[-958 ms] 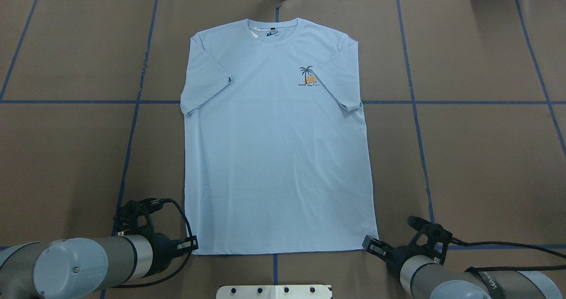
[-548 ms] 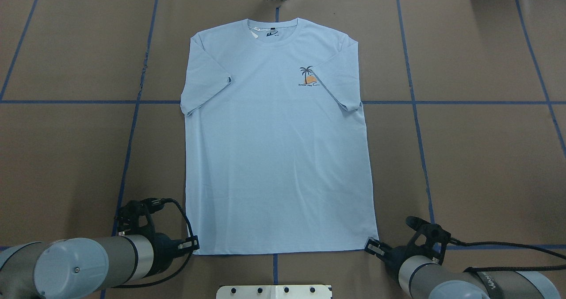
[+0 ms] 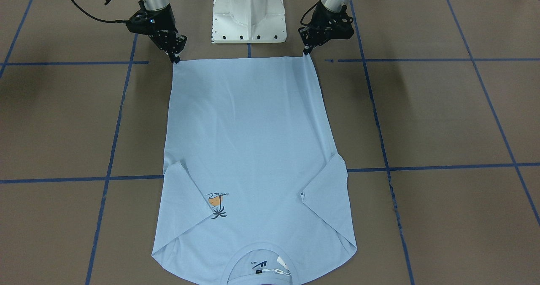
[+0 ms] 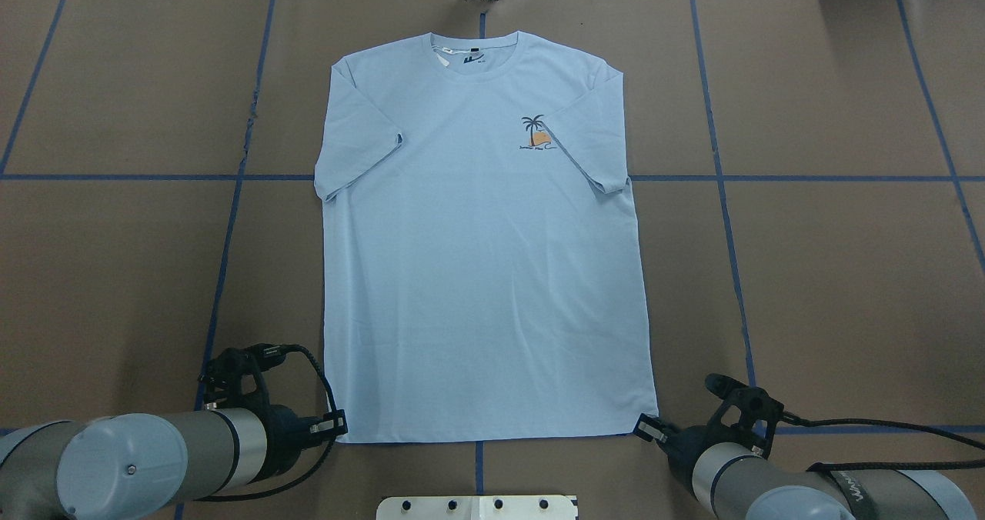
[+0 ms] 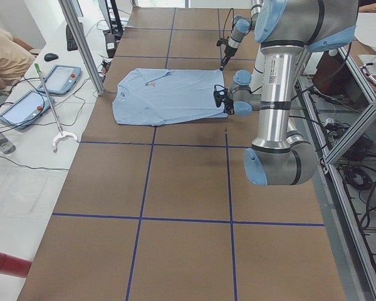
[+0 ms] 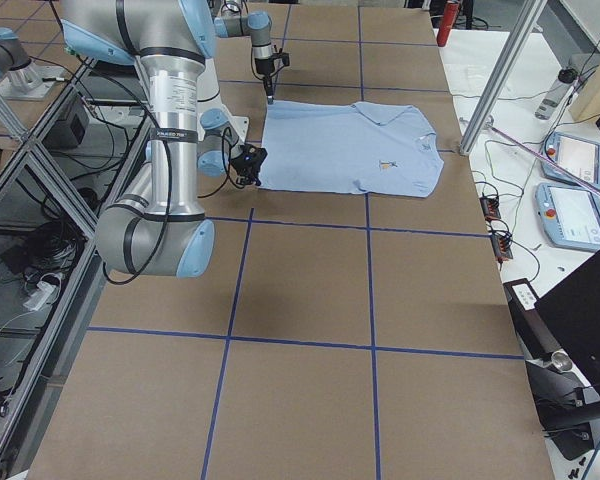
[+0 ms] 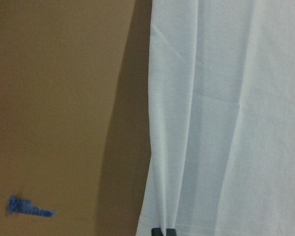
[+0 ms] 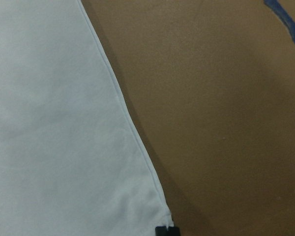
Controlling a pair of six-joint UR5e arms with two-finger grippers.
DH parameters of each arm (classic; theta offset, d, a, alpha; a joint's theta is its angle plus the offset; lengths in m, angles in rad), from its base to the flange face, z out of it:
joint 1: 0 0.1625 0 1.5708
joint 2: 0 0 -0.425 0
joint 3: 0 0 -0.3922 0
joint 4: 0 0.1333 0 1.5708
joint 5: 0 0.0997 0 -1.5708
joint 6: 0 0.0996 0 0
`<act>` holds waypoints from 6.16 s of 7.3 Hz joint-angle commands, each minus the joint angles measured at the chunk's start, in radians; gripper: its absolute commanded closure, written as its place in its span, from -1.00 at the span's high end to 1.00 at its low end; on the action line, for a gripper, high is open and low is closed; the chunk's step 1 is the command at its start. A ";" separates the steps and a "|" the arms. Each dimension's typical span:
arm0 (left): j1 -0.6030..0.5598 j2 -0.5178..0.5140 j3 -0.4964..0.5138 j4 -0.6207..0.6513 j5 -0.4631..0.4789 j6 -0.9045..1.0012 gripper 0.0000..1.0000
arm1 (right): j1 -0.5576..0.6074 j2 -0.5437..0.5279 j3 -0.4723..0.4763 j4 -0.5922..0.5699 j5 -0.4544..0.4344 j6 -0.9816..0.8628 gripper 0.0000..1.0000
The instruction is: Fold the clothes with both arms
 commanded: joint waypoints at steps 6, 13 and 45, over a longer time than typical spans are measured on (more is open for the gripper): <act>-0.112 -0.071 -0.506 0.492 -0.306 0.095 -1.00 | 0.233 0.225 0.475 -0.634 0.342 -0.266 -1.00; -0.642 -0.342 0.144 0.483 -0.394 0.624 -1.00 | 0.689 0.617 -0.259 -0.436 0.508 -0.603 -1.00; -0.341 -0.090 0.208 0.052 -0.291 0.417 -0.16 | 0.777 0.730 -0.716 -0.141 0.548 -0.863 1.00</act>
